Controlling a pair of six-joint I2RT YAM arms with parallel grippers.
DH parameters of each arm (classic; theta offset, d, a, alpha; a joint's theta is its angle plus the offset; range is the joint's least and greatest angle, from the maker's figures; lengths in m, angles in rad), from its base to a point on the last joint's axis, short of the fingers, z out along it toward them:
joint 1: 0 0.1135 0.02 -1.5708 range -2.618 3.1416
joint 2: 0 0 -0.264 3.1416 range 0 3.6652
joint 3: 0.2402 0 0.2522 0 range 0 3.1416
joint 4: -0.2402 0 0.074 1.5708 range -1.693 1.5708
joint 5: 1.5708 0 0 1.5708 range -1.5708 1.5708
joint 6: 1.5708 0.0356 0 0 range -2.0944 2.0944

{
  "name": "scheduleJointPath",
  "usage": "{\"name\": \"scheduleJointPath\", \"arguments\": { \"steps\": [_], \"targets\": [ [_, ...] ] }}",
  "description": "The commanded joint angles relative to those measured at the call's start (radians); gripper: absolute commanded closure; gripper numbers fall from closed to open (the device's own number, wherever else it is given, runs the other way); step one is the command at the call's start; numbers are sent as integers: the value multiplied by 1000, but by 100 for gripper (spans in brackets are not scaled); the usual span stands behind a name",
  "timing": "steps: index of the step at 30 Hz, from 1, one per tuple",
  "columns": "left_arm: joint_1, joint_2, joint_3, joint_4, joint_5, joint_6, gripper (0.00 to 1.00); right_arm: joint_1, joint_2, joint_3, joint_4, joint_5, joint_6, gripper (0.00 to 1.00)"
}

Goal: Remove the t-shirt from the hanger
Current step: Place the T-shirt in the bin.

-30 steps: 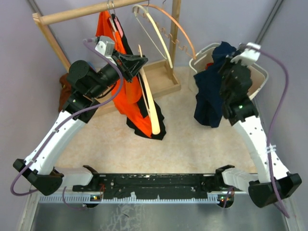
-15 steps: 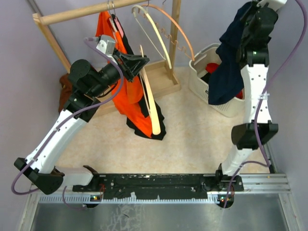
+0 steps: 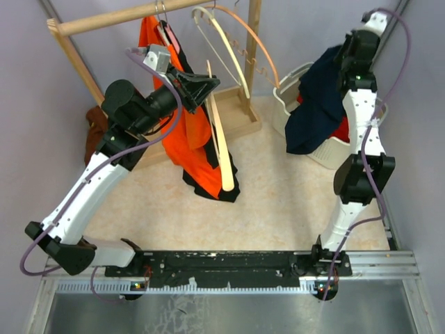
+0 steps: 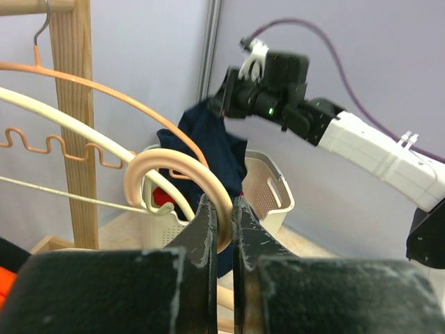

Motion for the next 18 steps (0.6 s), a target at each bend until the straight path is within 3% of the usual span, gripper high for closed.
{"name": "scheduleJointPath", "arguments": {
  "steps": [1,7,13,18],
  "targets": [
    [6,24,75,44,22,-9,100,-4,-134,-148,-44,-43,6,74],
    [5,62,120,33,22,6,100,33,-452,-484,11,-136,-8,52],
    [4,83,140,40,28,5,100,126,-700,-612,-29,-122,-19,51],
    [4,101,159,39,9,5,100,176,-830,-640,-19,-215,9,49]
  ]
}}
